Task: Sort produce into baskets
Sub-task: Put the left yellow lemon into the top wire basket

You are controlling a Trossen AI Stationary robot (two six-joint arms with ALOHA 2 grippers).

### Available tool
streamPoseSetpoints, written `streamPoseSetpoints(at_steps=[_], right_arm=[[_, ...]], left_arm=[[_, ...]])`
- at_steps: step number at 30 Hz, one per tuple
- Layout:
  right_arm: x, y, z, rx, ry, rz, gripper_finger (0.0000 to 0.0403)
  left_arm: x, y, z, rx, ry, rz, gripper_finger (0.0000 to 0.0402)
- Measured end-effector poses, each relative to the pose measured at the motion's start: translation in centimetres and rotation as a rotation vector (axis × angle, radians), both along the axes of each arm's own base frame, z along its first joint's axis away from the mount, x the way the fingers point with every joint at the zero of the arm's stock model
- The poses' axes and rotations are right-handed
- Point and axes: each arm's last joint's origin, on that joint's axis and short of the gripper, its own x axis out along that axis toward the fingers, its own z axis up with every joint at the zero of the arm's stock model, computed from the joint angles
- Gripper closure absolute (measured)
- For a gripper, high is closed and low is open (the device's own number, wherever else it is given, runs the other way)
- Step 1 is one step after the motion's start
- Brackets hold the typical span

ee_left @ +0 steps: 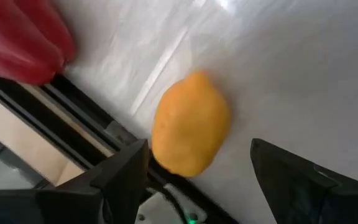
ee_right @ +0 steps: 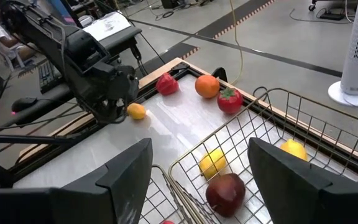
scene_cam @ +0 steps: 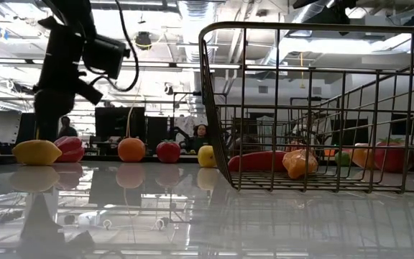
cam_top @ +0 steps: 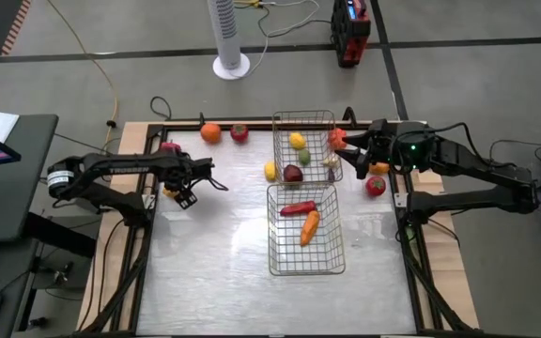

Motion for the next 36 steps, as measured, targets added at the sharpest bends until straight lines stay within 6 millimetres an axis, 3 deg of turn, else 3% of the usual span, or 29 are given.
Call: streamPoseSetpoints(at_steps=[4, 13, 20, 24, 32, 36], right_arm=[[0.0, 0.0, 0.0, 0.002, 0.0, 0.0, 0.0112], [0.0, 0.0, 0.0, 0.002, -0.001, 0.0, 0.0112], [0.0, 0.0, 0.0, 0.002, -0.001, 0.0, 0.0112], [0.0, 0.0, 0.0, 0.006, -0.004, -0.001, 0.0112], [0.0, 0.0, 0.0, 0.012, -0.006, 0.003, 0.0112], [0.0, 0.0, 0.0, 0.011, -0.005, 0.003, 0.0112]], left_arm=[[-0.8, -0.1, -1.2, -0.043, 0.035, 0.001, 0.0132], [-1.2, 1.1, -1.5, -0.077, -0.022, 0.084, 0.0134], [-1.8, 2.0, -1.7, -0.125, -0.045, 0.144, 0.0158], [-1.7, 2.2, -2.0, -0.16, -0.065, 0.135, 0.0174], [-0.7, 2.8, -3.9, -0.237, 0.082, 0.143, 0.0185], [0.0, 3.1, -3.7, -0.244, 0.084, 0.126, 0.0186]])
